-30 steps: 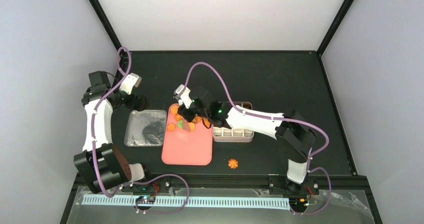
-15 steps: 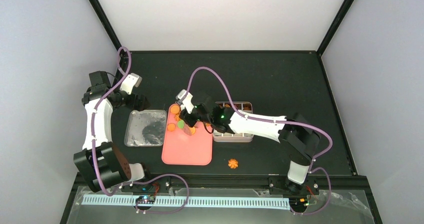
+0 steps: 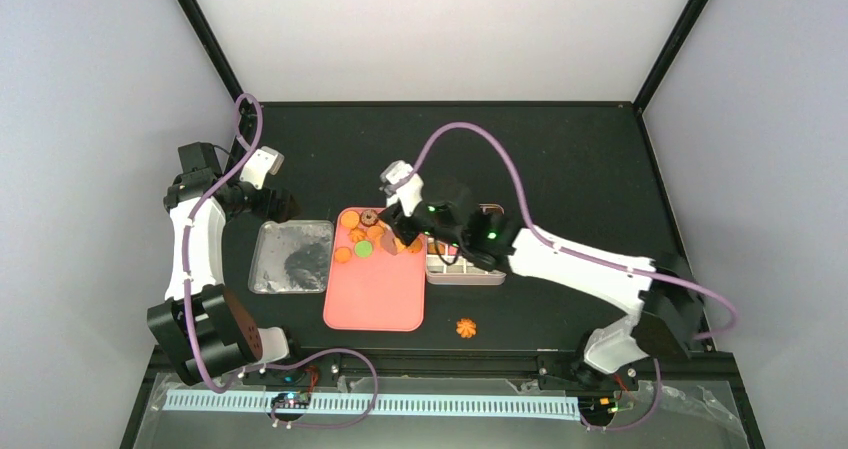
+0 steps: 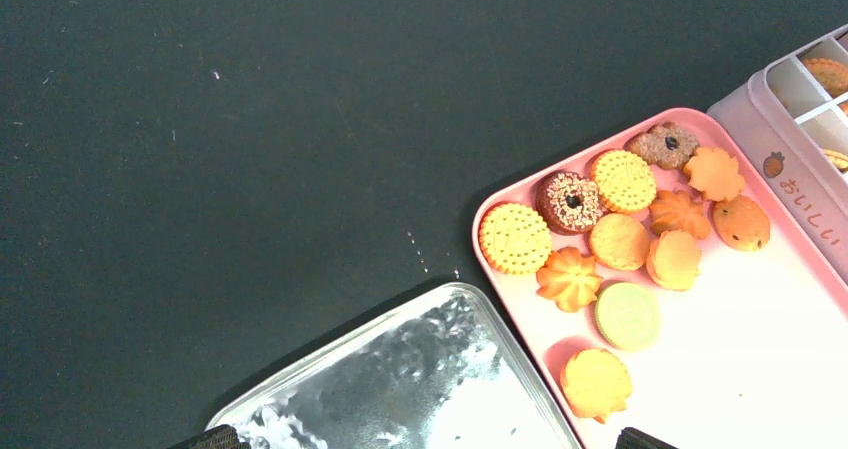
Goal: Pack the cookies
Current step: Pick up the fake cookies from the plate, then place the fake cookies in the empty pocket of the box.
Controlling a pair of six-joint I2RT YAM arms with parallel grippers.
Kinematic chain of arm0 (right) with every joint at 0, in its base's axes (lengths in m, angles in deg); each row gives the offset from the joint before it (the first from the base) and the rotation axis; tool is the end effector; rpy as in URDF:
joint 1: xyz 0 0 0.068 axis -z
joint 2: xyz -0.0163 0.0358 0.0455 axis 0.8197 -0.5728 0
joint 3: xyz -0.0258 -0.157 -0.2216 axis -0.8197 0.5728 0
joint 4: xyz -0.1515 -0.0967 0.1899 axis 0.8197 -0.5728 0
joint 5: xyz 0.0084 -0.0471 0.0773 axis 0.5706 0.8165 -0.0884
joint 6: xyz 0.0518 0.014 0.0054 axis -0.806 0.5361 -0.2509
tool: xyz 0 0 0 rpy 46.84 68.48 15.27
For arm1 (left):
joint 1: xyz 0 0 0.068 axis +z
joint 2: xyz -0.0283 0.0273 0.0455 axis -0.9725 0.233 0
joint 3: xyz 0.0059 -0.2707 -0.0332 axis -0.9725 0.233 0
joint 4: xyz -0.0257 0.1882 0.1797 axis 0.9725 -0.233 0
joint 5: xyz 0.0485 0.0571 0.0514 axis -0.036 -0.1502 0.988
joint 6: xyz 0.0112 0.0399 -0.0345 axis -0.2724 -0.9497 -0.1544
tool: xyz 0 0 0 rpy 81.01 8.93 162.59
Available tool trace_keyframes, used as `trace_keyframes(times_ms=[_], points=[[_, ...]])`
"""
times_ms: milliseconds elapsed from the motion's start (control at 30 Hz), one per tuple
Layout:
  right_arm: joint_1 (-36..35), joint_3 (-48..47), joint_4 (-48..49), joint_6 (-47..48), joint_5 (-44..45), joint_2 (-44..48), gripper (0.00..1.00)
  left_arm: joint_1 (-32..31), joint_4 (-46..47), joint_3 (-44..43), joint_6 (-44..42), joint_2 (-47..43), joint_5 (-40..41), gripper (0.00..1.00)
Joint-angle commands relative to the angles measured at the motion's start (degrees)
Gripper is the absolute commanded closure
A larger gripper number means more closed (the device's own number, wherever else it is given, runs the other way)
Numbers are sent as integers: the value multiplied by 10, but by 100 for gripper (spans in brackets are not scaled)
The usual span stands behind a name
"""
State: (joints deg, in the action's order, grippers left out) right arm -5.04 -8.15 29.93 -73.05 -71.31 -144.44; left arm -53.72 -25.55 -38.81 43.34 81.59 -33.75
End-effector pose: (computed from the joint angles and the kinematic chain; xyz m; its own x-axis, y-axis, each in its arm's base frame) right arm 0.1822 0.3117 0.3146 -0.2445 -0.2739 -0.9302 -0.8153 0.5773 0.0443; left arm 0.2414 0.0787 0.2909 -0.6535 0.2545 -0.7129 0.4520 0.8866 -0.0978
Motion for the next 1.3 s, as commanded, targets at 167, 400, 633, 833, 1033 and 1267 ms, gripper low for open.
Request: trace_keyframes(times_ms=[167, 400, 633, 833, 1033, 1267], points=[[8, 103, -21, -9, 63, 152, 92, 3, 1, -19, -4, 2, -21, 2], [9, 147, -33, -21, 89, 184, 90, 2, -2, -19, -6, 0, -22, 2], [9, 150, -33, -26, 81, 182, 75, 3, -6, -18, -11, -3, -19, 2], [12, 148, -37, -26, 85, 178, 60, 2, -9, -16, -13, -2, -20, 2], [23, 150, -32, -32, 78, 186, 61, 2, -11, -17, -15, -1, -20, 2], [30, 133, -26, -22, 80, 184, 65, 2, -11, -18, -15, 0, -23, 2]])
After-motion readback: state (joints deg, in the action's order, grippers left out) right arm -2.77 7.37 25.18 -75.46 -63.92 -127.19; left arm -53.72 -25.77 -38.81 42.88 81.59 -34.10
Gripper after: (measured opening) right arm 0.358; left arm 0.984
